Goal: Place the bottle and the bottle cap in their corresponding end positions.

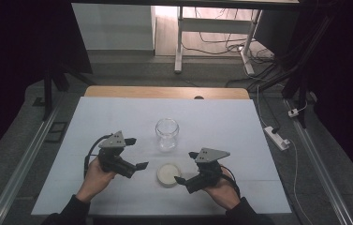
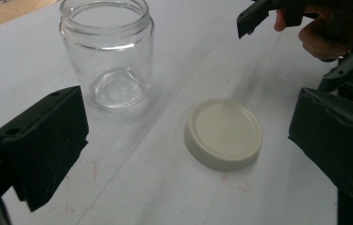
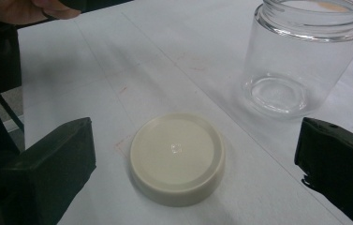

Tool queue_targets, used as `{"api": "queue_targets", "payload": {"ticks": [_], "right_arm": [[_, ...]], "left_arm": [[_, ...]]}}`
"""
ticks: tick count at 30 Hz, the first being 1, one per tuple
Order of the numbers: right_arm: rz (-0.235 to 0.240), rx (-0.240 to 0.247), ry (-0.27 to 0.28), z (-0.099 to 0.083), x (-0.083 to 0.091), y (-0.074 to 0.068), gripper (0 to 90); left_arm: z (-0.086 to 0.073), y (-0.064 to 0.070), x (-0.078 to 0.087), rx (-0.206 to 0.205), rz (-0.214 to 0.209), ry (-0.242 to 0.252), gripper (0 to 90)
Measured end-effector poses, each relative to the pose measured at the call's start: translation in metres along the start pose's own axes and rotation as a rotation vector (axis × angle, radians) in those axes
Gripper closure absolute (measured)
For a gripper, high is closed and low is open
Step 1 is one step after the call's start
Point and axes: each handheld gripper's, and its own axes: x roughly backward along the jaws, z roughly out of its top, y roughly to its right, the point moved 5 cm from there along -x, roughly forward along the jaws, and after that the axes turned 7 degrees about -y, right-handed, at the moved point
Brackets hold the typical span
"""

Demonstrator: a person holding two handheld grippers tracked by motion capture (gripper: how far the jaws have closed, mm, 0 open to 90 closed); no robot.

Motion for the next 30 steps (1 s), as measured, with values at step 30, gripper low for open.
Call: {"api": "queue_targets", "payload": {"ticks": [30], "right_arm": [[-0.177, -0.114, 0.013, -0.048, 0.067, 0.023, 0.0]], "left_arm": [[-0.079, 0.014, 0.069, 0.159, 0.136, 0.039, 0.0]]}}
